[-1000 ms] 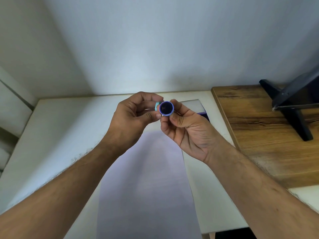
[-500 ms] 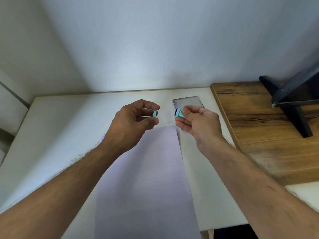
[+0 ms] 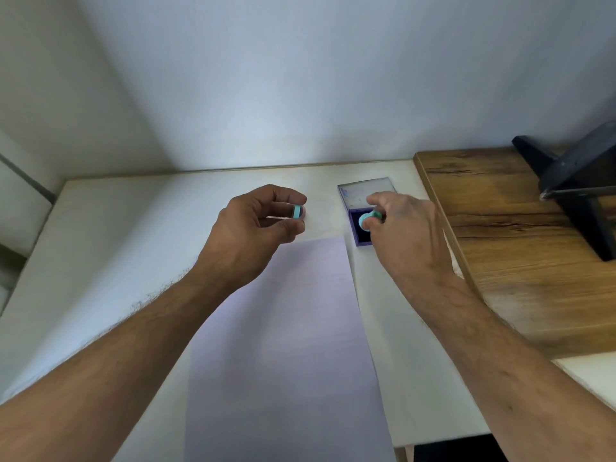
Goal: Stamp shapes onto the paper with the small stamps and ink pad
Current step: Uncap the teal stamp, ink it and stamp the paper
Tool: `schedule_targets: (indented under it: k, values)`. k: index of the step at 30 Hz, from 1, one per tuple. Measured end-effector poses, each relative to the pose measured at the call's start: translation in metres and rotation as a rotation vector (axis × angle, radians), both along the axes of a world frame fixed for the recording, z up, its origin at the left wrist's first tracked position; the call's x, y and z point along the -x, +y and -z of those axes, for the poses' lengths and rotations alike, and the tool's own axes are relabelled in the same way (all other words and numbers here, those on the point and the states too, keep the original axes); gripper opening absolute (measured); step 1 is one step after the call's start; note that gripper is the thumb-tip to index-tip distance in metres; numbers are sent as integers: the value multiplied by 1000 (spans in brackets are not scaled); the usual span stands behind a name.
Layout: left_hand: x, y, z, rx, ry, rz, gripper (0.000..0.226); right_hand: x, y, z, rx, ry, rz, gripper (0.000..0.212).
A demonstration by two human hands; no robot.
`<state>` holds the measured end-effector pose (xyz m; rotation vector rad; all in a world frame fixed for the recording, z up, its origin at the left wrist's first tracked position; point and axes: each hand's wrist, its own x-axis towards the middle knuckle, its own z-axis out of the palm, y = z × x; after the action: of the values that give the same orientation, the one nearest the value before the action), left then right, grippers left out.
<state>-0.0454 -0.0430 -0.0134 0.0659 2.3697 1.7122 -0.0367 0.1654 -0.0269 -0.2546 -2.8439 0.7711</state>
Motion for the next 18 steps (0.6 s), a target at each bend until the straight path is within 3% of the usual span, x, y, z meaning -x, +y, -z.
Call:
schedule_targets:
  k: [8,13,18]
  values:
    - [2,-4,1,-10,0,-10,26,0,0,10,22,-60,-20,23]
    - [2,-5,-1,-5,2,-24,26,3,0,11,-6,2,-25,21]
    - [2,-6,-4,-21,9,-37,29,3,3,16,108,39,28,13]
